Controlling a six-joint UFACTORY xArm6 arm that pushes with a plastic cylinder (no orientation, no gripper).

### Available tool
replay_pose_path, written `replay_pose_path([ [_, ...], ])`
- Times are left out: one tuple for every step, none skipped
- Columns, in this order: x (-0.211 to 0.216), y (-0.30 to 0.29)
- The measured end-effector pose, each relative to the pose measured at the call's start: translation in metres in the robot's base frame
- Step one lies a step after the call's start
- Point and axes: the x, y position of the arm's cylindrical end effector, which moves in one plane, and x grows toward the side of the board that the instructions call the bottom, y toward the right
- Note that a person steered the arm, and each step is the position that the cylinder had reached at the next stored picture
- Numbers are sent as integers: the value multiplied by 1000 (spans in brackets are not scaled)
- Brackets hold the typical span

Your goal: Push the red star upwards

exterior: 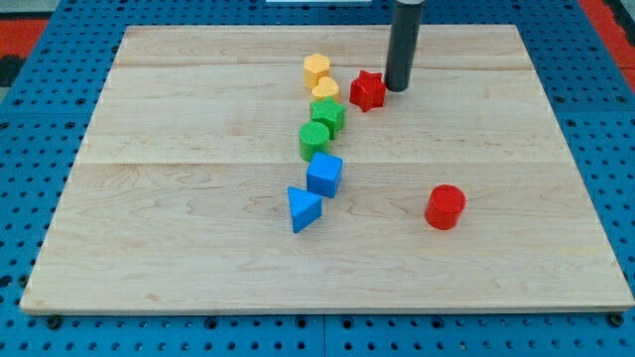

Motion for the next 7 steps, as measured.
replay_pose_path([
  [46,38],
  [79,-6],
  [51,-41],
  [14,-49],
  [-30,-49],
  [-68,-49],
  [-78,-42],
])
